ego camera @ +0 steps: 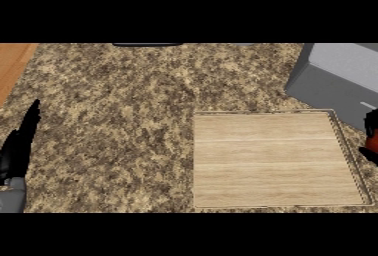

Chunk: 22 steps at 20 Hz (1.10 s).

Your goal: Pick the bell pepper from the tray and place it in the cardboard box

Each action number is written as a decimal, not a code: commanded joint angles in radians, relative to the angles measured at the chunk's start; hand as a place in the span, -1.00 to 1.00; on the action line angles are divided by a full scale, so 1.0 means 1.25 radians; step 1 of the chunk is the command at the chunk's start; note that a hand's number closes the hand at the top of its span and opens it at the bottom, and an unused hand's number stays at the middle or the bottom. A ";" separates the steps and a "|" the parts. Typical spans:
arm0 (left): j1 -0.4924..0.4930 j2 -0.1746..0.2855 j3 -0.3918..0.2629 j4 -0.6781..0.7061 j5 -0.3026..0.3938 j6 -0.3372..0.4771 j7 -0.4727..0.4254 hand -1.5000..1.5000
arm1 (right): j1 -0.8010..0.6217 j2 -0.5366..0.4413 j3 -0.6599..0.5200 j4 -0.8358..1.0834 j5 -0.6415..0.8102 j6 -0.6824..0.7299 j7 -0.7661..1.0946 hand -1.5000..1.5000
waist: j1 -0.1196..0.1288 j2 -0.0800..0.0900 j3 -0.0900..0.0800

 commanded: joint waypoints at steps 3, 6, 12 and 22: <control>-0.006 -0.007 -0.011 -0.005 -0.002 -0.004 0.000 0.00 | -0.022 -0.149 -0.128 0.141 -0.041 -0.077 -0.228 1.00 | 0.011 0.010 0.005; -0.013 -0.015 -0.010 -0.010 -0.002 0.007 -0.006 0.00 | -0.043 -0.188 -0.187 0.211 -0.079 -0.095 -0.316 1.00 | 0.020 0.010 0.005; -0.022 -0.004 -0.018 -0.013 0.007 -0.024 0.004 0.00 | -0.102 -0.228 -0.277 0.312 -0.163 -0.110 -0.530 1.00 | 0.044 0.009 0.004; -0.046 -0.010 -0.043 -0.010 -0.016 -0.024 0.013 0.00 | -0.183 -0.247 -0.253 0.459 -0.219 0.017 -0.657 1.00 | 0.067 0.007 -0.002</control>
